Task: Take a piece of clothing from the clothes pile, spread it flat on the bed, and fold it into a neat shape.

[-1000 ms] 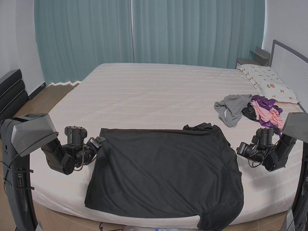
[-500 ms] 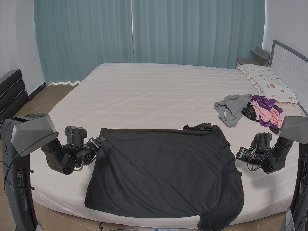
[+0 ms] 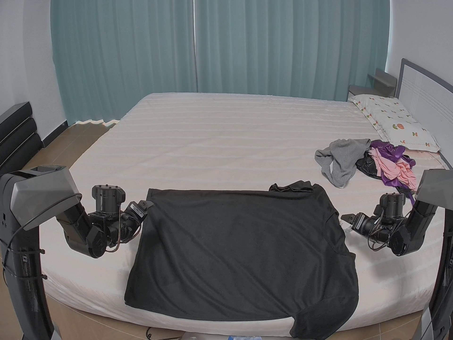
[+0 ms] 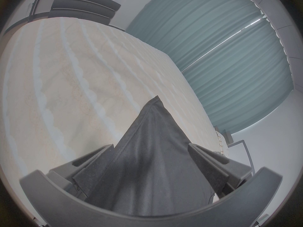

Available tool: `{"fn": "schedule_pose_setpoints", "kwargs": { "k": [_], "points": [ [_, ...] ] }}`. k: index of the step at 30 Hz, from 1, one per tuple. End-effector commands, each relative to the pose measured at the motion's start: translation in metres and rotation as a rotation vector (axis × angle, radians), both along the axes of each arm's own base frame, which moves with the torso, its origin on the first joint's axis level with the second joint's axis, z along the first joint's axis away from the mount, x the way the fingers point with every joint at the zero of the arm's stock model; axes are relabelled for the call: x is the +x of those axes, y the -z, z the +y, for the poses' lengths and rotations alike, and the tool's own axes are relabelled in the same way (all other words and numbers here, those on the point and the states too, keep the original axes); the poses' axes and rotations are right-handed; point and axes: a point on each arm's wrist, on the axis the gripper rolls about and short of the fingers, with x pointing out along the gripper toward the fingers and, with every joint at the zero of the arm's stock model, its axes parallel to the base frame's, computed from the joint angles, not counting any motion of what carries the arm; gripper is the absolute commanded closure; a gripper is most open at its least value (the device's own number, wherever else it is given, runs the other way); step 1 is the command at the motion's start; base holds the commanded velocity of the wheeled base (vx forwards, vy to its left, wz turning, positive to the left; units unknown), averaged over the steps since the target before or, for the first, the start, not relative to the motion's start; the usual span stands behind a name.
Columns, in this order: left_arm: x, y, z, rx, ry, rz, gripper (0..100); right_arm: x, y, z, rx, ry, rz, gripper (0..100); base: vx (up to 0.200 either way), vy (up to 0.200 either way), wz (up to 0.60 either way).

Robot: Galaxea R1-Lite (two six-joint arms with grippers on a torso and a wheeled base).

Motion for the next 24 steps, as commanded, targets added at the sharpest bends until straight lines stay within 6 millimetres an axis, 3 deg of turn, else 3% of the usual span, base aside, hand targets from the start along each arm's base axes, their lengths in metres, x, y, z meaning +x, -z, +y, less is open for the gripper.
{"fn": "schedule_pose_setpoints", "kwargs": {
  "k": [1, 5, 10, 17, 24],
  "points": [
    [-0.011, -0.016, 0.000, -0.007, 0.001, -0.019, 0, -0.014, -0.019, 0.002, 0.038, 0.001, -0.019, 0, 0.000, 0.000, 0.00],
    [-0.042, -0.022, 0.001, -0.003, 0.012, 0.030, 0, -0.046, -0.033, 0.004, 0.094, -0.054, 0.010, 0, 0.000, 0.000, 0.00],
    [-0.070, -0.018, 0.004, 0.006, 0.014, 0.097, 0, -0.072, -0.034, 0.007, 0.129, -0.092, 0.065, 0, -0.200, 0.000, 0.00],
    [-0.098, -0.007, 0.007, -0.020, 0.051, 0.178, 0, -0.088, -0.029, 0.011, 0.147, -0.122, 0.059, 0, -0.200, 0.000, 0.00],
    [-0.115, 0.002, 0.006, -0.020, 0.084, 0.202, 0, -0.095, -0.024, 0.012, 0.168, -0.152, 0.066, 0, 0.000, 0.000, 0.00]
  ]
}}
